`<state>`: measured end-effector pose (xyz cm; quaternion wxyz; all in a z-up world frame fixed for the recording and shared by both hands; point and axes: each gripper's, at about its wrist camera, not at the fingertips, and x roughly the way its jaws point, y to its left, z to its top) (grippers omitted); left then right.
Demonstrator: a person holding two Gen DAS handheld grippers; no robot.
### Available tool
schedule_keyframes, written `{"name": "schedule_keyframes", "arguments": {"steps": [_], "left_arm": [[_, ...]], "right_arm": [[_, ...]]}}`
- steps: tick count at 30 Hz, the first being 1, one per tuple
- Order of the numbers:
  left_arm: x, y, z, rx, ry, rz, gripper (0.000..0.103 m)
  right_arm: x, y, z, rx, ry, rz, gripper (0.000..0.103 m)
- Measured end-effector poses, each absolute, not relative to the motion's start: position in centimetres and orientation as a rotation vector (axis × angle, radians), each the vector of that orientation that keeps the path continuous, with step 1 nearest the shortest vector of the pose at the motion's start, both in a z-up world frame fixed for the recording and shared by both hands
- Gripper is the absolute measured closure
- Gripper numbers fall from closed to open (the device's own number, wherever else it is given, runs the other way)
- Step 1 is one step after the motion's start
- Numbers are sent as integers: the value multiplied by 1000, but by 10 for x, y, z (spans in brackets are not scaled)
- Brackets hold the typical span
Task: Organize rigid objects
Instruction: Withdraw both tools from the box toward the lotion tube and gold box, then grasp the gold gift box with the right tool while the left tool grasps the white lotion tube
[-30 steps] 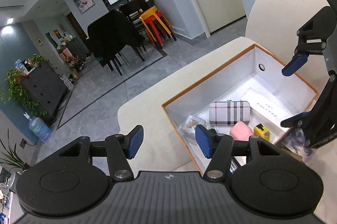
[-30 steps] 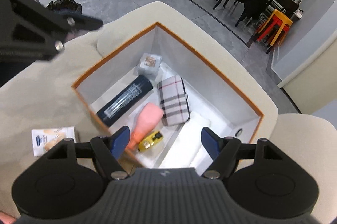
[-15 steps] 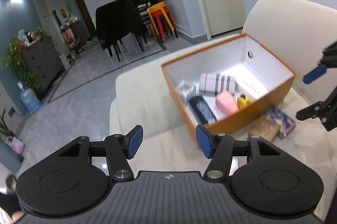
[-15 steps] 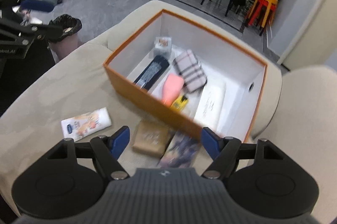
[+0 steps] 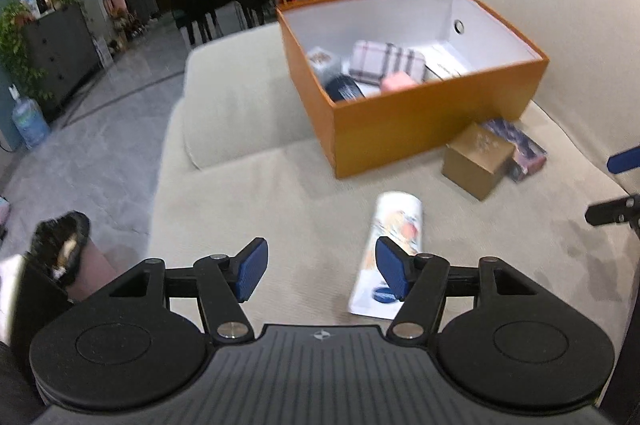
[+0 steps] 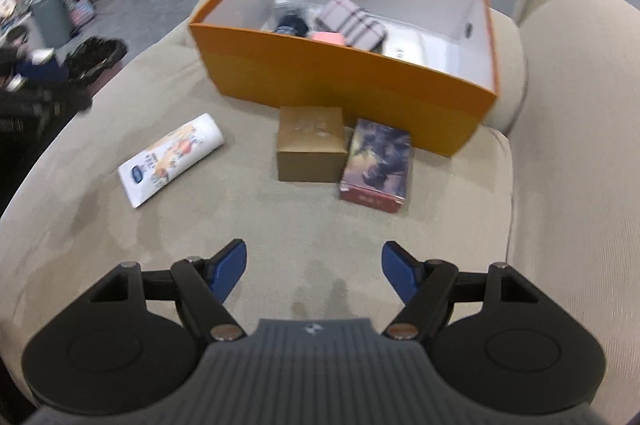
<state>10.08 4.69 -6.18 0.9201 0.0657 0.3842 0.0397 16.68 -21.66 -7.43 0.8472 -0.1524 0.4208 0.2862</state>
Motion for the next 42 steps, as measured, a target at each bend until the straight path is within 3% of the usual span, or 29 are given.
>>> {"name": "schedule_keyframes", "arguments": {"steps": [26, 42], "left_arm": [[146, 27, -127, 89, 821, -59, 27], [150, 27, -143, 40, 691, -89, 24]], "right_arm": [[203, -171, -112, -254, 771, 508, 29], [240, -141, -140, -237, 686, 507, 26]]}}
